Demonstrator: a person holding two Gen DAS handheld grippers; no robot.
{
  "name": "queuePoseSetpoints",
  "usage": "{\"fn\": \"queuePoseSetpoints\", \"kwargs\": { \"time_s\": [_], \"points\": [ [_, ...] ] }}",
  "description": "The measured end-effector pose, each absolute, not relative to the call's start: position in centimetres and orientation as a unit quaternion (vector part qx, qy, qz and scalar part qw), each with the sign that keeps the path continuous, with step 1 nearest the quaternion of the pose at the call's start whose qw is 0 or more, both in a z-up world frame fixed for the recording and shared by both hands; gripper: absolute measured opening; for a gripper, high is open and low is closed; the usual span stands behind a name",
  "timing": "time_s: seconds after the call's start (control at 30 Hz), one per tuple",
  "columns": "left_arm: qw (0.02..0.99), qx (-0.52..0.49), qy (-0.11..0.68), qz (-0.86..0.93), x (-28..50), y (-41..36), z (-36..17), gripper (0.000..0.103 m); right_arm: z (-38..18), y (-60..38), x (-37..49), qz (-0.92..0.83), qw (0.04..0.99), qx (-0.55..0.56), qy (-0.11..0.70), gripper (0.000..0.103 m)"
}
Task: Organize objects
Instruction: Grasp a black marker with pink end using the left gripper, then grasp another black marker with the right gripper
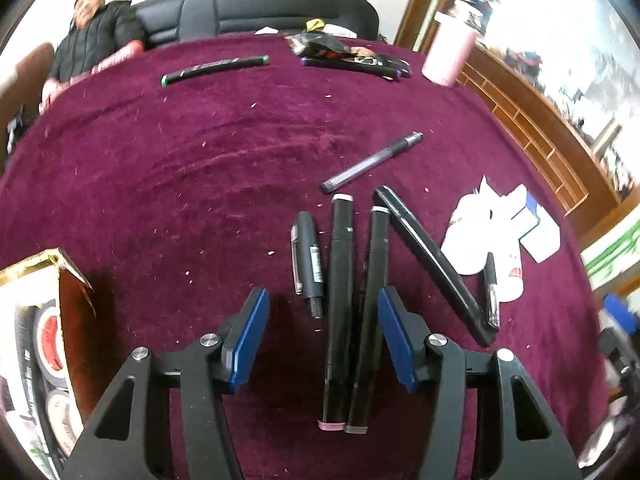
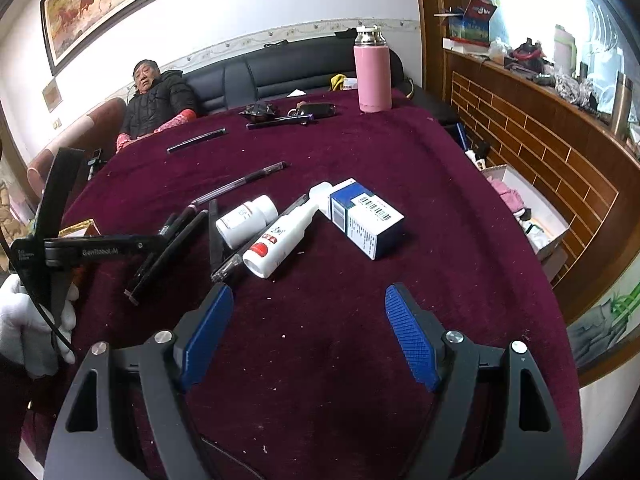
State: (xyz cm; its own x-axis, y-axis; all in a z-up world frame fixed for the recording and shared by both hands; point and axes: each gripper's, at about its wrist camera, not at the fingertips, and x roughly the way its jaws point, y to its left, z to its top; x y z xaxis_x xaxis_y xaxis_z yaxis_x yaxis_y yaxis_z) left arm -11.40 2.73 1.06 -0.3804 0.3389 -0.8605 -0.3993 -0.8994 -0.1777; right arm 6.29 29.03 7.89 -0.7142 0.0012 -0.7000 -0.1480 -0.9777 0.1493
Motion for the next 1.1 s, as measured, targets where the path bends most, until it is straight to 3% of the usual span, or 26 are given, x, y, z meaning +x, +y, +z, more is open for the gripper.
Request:
{"fn": "queuePoseSetpoints", "kwargs": {
  "time_s": [0.1,0.27,0.37,0.53,0.8,1.1],
  "points": [
    [0.212,-0.518,0.047,0.827,-11.6,2.4,0.2,0.05,7.5,29.0,5.9,0.918,0.038,-0.382,0.103,0.079],
    [0.194,-0.507,0.17,0.822,-10.8,5.7,-0.3,0.05,7.4,28.1,5.6,0.915,0.026,-0.387,0.109,0.079],
    [0.221,-0.509,0.165,0.815,-10.8,6.5,-0.1,0.023,7.6,27.2,5.5,0.915,0.014,-0.389,0.111,0.079],
    [0.243,-0.497,0.138,0.821,-9.0,6.2,0.1,0.022,8.3,26.0,4.8,0.91,-0.021,-0.394,0.13,0.079],
    [0.254,-0.507,0.032,0.823,-6.1,1.3,1.6,0.022,7.4,24.3,1.3,0.871,-0.111,-0.429,0.212,0.079],
    [0.261,-0.529,-0.033,0.807,-2.2,-2.1,1.0,0.022,5.7,18.9,-1.8,0.852,-0.13,-0.47,0.191,0.079]
  ]
}}
